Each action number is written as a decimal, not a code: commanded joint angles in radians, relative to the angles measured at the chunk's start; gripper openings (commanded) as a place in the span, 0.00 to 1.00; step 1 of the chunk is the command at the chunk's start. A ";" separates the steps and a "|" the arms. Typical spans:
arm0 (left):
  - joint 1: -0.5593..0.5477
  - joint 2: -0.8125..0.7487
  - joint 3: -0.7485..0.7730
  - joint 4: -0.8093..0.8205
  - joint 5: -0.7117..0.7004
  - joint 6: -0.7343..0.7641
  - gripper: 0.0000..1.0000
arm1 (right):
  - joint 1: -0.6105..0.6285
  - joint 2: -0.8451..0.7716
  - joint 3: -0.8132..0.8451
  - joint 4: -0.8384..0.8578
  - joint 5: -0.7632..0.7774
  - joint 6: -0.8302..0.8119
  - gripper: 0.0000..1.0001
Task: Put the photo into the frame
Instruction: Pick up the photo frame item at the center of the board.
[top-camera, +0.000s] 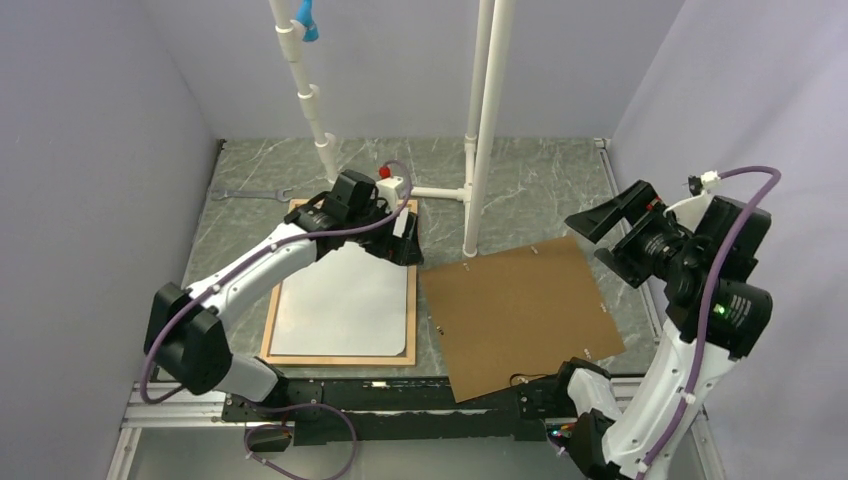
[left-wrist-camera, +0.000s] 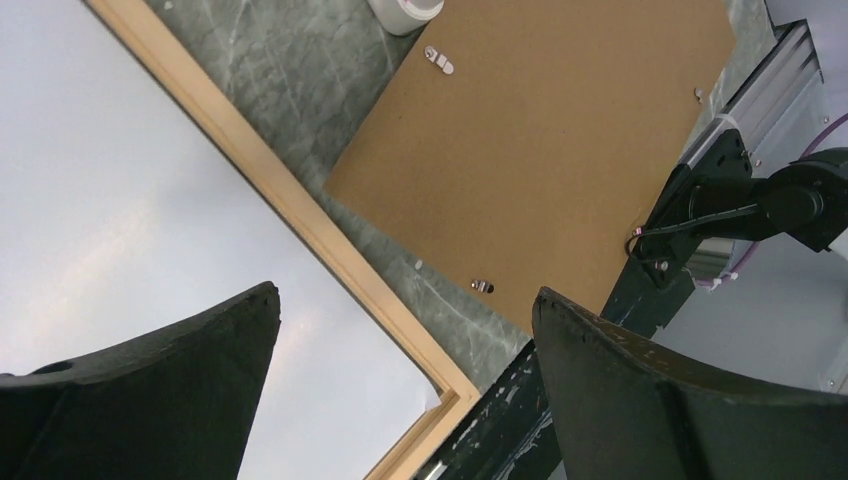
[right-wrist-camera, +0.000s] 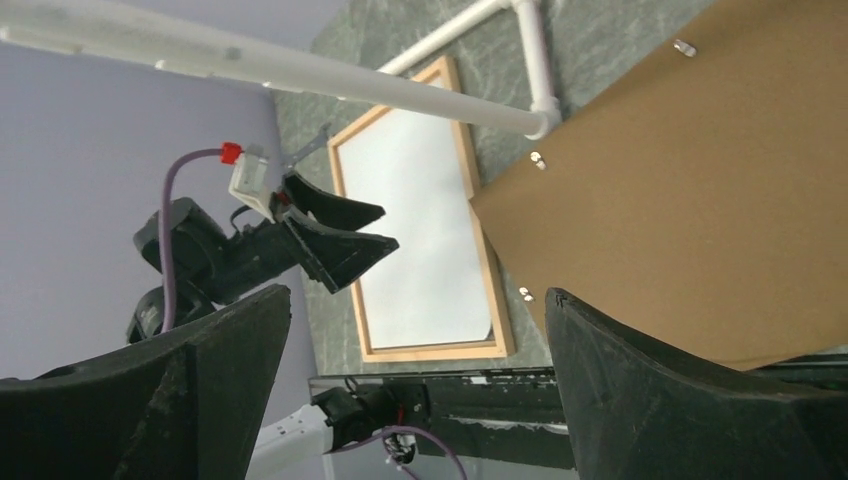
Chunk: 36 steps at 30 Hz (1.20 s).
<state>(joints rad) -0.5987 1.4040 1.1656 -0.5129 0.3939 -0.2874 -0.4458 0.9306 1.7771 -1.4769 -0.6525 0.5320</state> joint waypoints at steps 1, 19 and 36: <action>0.002 0.084 0.064 0.084 0.098 0.043 0.99 | 0.036 -0.024 -0.112 0.100 0.078 -0.008 0.99; 0.001 0.586 0.266 0.175 0.280 0.030 0.99 | 0.149 -0.056 -0.864 0.531 0.296 0.077 0.99; -0.068 0.553 0.199 0.164 0.531 0.048 0.71 | 0.148 -0.034 -0.881 0.594 0.246 0.067 0.99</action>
<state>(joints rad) -0.6353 2.0483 1.3872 -0.3508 0.7979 -0.2440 -0.3000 0.9119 0.8707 -0.9283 -0.3786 0.5953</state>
